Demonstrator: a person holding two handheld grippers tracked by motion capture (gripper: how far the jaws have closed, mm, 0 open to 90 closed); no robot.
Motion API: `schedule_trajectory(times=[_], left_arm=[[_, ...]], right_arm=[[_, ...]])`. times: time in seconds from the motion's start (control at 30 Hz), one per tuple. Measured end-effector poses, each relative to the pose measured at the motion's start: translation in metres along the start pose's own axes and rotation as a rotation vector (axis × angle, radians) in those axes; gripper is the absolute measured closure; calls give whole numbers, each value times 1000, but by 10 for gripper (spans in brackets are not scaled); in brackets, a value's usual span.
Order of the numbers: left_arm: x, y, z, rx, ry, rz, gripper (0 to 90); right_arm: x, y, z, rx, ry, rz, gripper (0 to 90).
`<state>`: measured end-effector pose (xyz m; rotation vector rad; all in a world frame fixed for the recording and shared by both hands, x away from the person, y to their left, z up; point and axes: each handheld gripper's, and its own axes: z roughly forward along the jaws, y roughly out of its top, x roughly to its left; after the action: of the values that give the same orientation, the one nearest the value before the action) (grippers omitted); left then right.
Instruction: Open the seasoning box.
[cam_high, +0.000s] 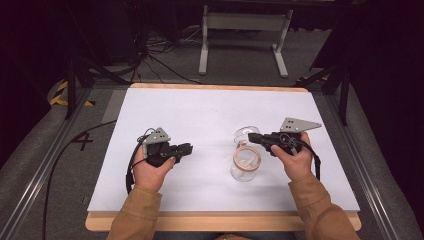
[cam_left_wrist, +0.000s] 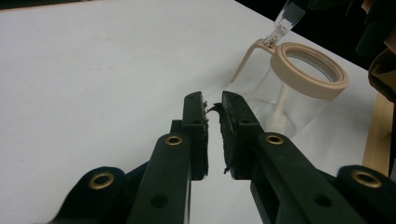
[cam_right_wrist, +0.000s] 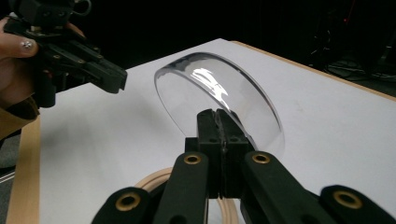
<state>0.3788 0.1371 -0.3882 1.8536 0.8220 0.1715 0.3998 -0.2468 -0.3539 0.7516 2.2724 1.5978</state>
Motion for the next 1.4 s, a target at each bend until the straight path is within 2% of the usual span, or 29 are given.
schedule_trajectory(times=[0.13,0.23,0.5,0.7,0.8,1.0,1.27,1.4], left_arm=[[1,-1,-2,-4,1,-7,800],[1,0,-1,-1,3,-8,797],[2,7,7,2,-25,6,786],[3,14,12,-3,-47,12,781],[3,17,14,-7,-52,10,781],[3,23,20,-12,-71,25,780],[4,25,23,-4,-75,28,779],[4,24,22,-6,-74,24,779]], right_arm=[[-3,0,0,-20,-4,23,900],[-3,0,-1,-23,-16,17,900],[-2,-1,-15,-5,-35,0,900],[-6,-16,-27,86,-89,3,900],[-6,-33,-25,185,-110,22,900],[0,-59,-13,326,-89,32,900],[6,-69,-9,383,-89,32,900],[8,-71,-8,392,-60,40,900]])
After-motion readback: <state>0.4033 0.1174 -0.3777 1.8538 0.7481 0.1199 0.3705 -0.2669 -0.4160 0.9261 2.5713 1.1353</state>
